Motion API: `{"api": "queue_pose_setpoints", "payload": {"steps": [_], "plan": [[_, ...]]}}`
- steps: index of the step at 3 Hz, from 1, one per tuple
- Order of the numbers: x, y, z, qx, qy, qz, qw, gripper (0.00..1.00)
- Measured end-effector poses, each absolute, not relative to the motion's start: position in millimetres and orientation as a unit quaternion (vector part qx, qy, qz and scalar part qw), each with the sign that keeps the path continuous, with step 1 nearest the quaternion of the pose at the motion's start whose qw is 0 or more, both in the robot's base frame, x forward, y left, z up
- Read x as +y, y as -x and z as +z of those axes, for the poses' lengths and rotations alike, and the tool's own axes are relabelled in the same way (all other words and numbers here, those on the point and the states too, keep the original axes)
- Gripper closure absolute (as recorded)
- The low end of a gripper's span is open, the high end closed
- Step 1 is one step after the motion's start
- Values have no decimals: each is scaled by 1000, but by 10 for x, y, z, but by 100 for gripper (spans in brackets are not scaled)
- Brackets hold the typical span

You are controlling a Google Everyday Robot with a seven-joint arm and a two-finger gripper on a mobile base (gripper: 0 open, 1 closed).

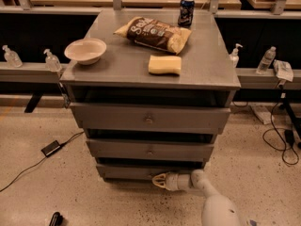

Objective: Close bottom drawer

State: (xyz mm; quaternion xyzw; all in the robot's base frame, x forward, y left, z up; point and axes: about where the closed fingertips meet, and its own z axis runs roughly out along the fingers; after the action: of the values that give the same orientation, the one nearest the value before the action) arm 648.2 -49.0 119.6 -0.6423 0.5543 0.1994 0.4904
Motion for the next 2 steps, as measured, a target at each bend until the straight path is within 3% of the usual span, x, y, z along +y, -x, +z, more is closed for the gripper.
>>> {"api": "queue_pose_setpoints", "payload": {"steps": [2], "plan": [[-509, -6334, 1202, 540, 626, 242, 509, 100]]}}
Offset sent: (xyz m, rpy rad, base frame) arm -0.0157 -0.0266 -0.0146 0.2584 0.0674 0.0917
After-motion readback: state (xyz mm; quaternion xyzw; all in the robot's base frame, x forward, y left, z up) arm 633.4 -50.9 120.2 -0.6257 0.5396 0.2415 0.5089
